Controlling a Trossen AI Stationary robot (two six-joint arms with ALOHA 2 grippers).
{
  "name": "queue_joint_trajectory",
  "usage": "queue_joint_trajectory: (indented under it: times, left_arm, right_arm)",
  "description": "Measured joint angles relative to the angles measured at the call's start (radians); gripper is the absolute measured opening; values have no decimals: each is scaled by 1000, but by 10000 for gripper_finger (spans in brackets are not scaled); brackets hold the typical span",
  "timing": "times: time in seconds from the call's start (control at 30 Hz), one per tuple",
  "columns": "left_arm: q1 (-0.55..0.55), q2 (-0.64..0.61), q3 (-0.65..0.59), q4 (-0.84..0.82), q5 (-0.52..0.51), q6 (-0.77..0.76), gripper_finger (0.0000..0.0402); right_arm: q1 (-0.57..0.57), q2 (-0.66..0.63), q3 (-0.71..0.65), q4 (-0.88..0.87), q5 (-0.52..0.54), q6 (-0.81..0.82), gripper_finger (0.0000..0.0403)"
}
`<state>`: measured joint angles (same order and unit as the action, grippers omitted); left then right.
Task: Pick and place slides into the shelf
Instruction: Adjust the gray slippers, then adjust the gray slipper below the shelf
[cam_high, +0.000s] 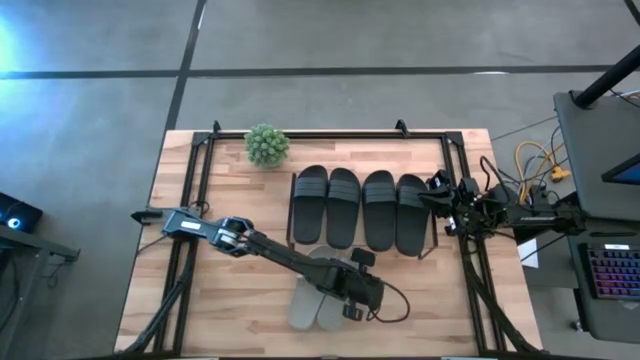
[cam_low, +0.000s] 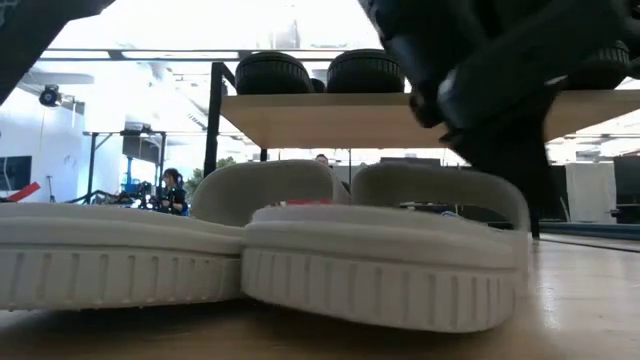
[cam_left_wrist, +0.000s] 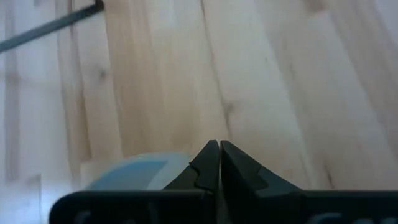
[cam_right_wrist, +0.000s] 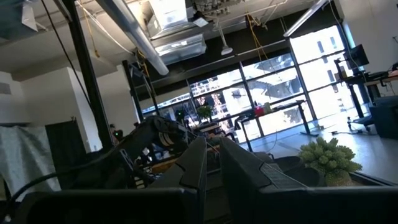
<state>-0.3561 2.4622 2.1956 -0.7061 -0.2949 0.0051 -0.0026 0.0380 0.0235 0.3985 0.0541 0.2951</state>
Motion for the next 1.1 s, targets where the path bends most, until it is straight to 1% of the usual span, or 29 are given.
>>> queue_joint_trajectory:
  times: [0.17,0.23,0.37,0.5,0.6,0.73,0.83,0.9,0.97,1.03,1.1]
  left_arm:
    - [10,-5,-4,-128,-12,-18,0]
    - [13,-6,-5,-146,-17,-29,0]
    - [12,-7,10,-172,-69,-51,0]
    - [17,-7,49,-186,-84,-77,0]
    - [8,-9,83,-161,-84,-59,0]
    - [-24,-26,125,-108,-83,4,0]
    - [-48,-42,159,-103,-77,-1,0]
    - [-69,-69,156,-125,-54,-51,0]
    - [-91,-93,154,-189,-11,-155,0]
    - [-120,-112,155,-314,33,-290,0]
    - [-156,-127,157,-444,111,-427,0]
  right_arm:
    - [0,0,0,0,0,0,38]
    - [0,0,0,0,0,0,38]
    - [0,0,0,0,0,0,38]
    - [0,0,0,0,0,0,38]
    - [0,0,0,0,0,0,38]
    - [0,0,0,0,0,0,38]
    - [0,0,0,0,0,0,38]
    - [0,0,0,0,0,0,38]
    - [0,0,0,0,0,0,38]
    - [0,1,0,0,0,0,38]
    - [0,3,0,0,0,0,38]
